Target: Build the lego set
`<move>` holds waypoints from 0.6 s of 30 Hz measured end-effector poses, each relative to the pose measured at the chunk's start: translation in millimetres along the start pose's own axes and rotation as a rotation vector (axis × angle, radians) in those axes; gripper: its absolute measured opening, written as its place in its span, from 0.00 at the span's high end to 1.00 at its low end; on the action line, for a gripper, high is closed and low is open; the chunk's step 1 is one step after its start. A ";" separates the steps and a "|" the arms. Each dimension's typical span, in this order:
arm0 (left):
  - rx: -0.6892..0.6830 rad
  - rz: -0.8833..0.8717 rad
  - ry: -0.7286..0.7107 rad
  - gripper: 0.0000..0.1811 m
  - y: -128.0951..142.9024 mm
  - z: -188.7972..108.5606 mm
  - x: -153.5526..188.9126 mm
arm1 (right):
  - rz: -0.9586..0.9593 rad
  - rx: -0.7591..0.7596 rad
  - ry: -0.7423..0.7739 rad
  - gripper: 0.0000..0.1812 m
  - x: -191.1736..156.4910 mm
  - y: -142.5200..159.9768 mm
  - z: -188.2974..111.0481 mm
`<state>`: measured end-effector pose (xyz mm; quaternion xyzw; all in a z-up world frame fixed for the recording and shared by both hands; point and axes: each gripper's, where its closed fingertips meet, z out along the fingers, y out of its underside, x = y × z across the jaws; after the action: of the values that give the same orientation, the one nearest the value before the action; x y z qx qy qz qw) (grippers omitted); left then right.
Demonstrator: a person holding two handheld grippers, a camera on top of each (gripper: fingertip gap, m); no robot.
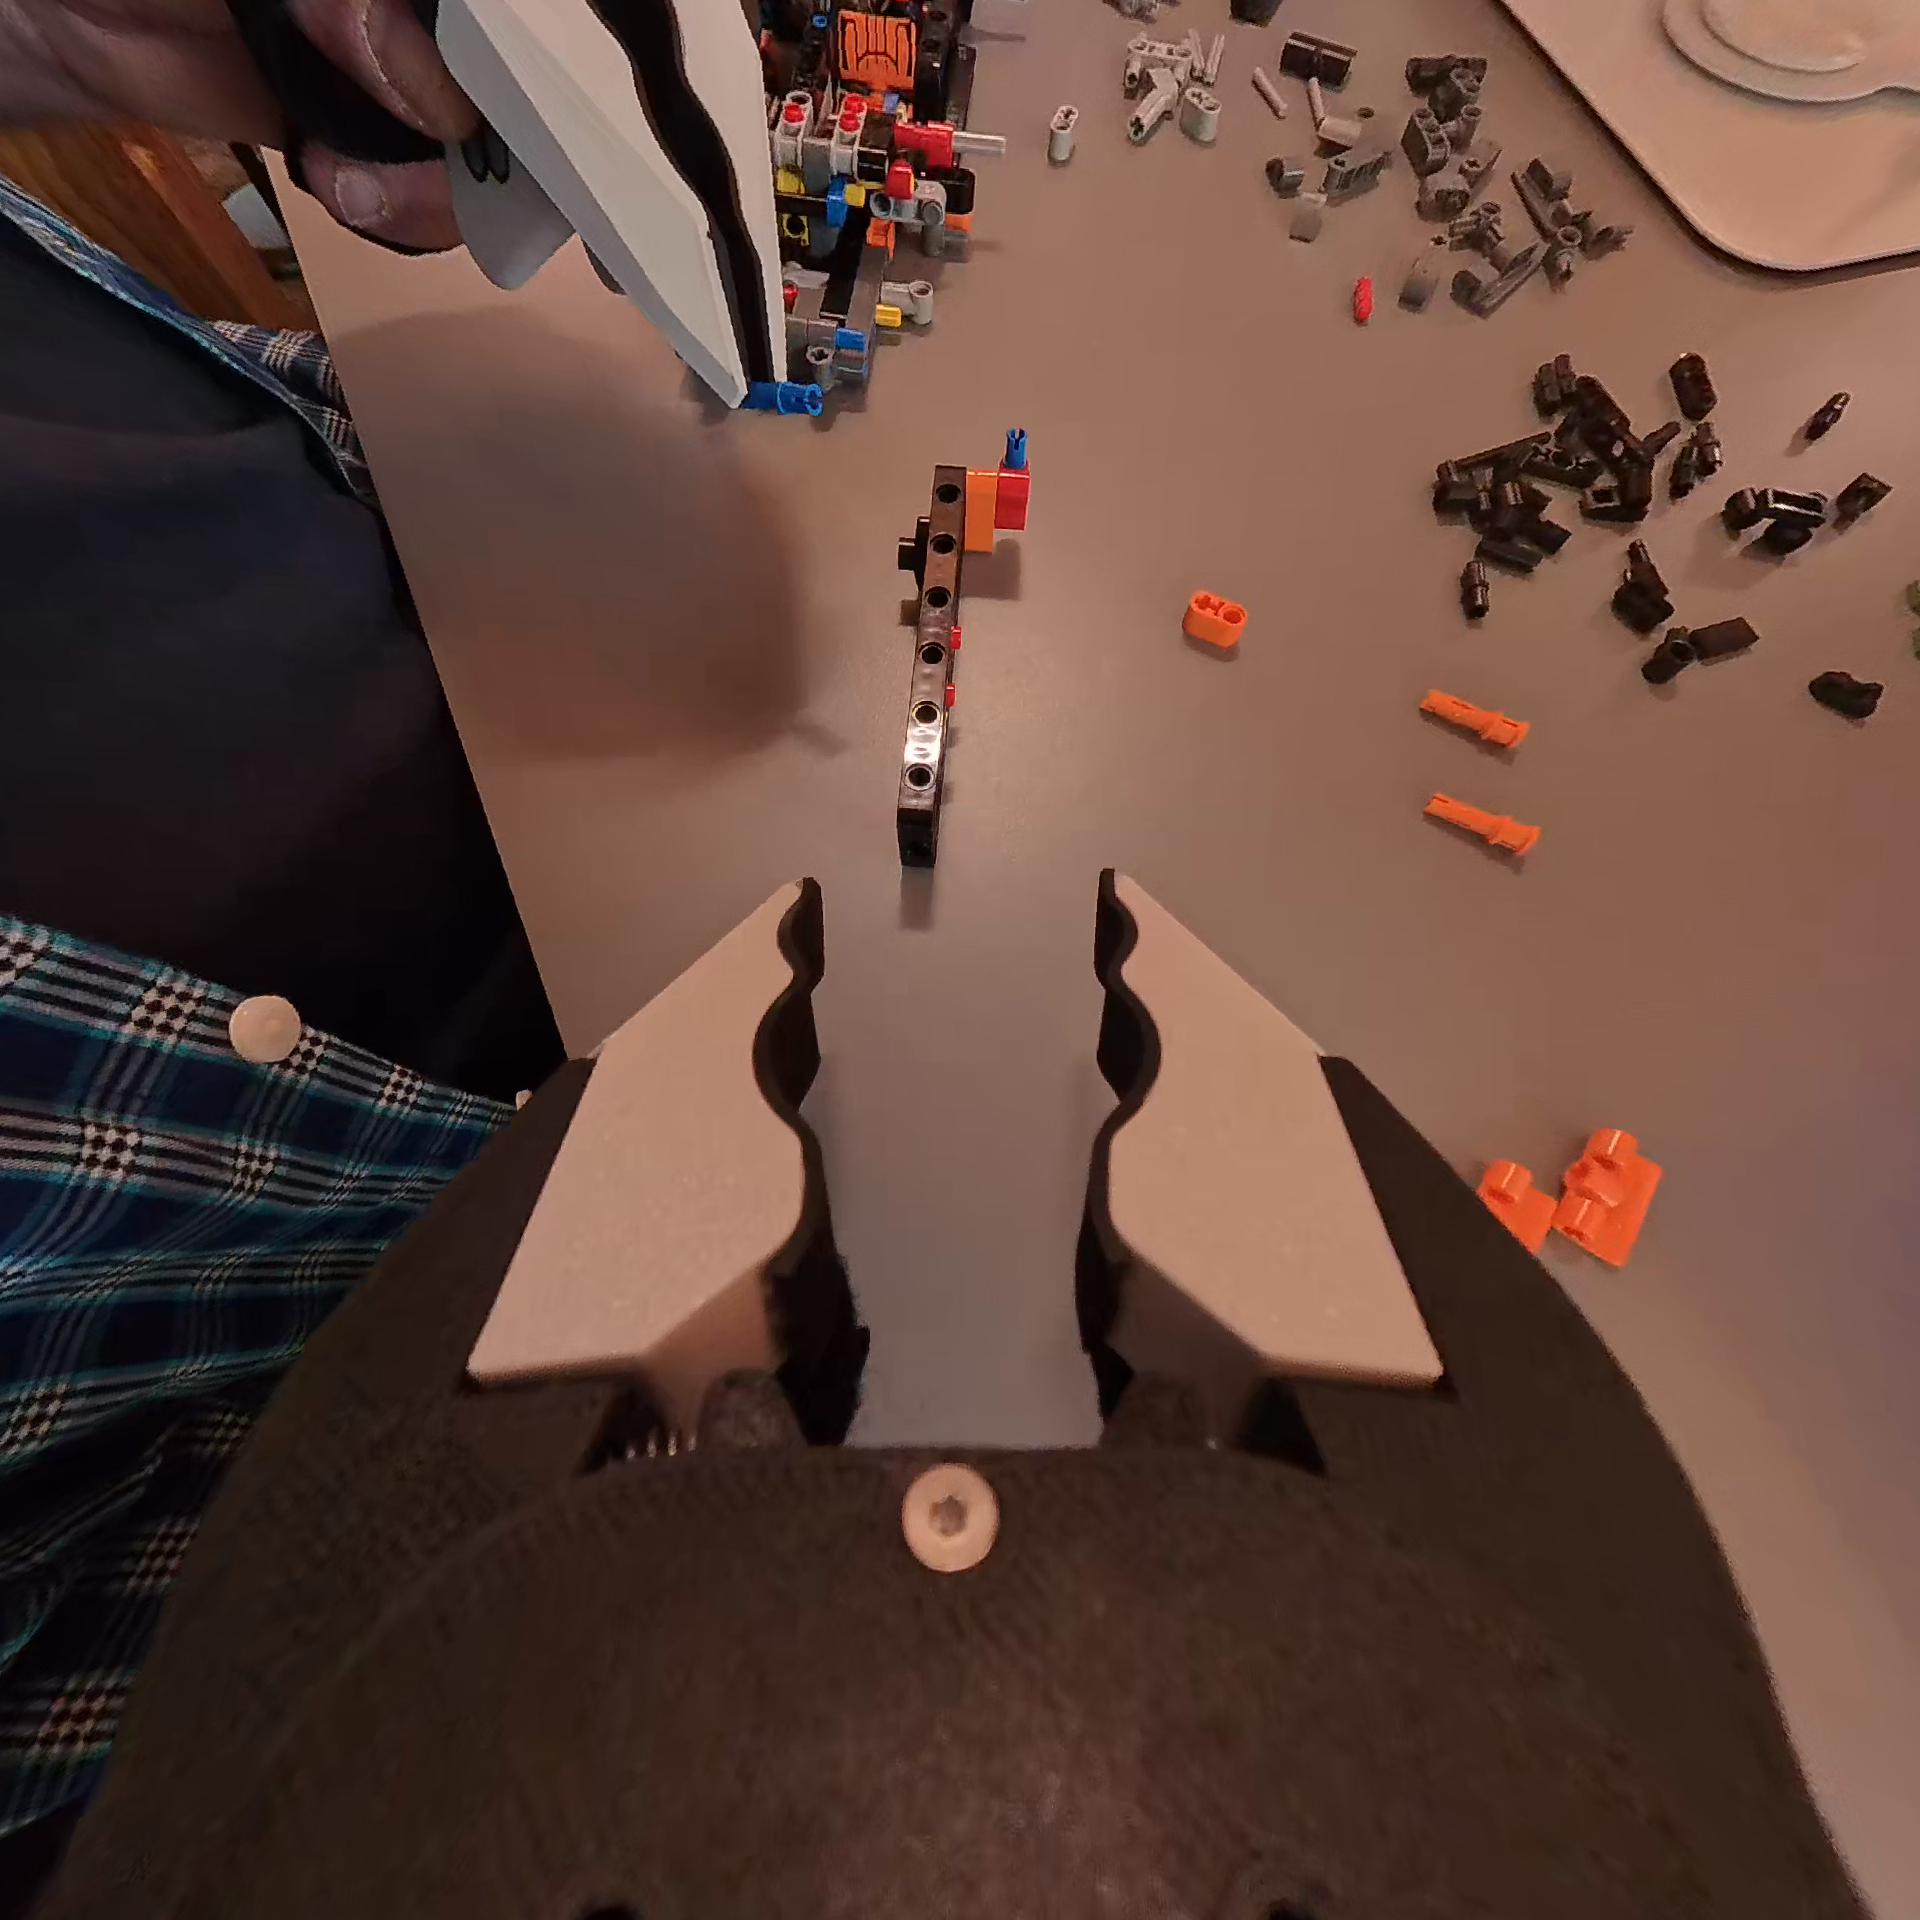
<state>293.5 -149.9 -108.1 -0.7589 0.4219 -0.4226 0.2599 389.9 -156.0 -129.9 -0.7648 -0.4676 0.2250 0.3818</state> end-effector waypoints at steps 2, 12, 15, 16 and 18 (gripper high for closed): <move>-0.001 -0.002 0.001 0.98 0.5 0.5 0.1 | 0.000 -0.002 -0.003 0.72 -0.7 1.2 0.2; -0.003 -0.003 0.006 0.98 1.3 2.4 1.3 | 0.002 0.009 0.006 0.72 0.0 1.2 -2.6; -0.004 -0.003 0.008 0.98 1.2 3.6 1.9 | 0.002 0.014 0.011 0.72 0.4 0.8 -3.8; -0.004 -0.003 0.009 0.98 1.0 3.9 2.1 | 0.002 0.015 0.013 0.72 0.6 0.7 -4.2; -0.004 -0.004 0.011 0.98 0.8 4.4 2.8 | 0.006 0.020 0.014 0.72 0.8 0.8 -5.0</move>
<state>297.8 -152.6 -109.8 -0.7578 0.4228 -0.4265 0.2553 394.2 -157.3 -127.4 -0.7639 -0.4603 0.2257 0.3919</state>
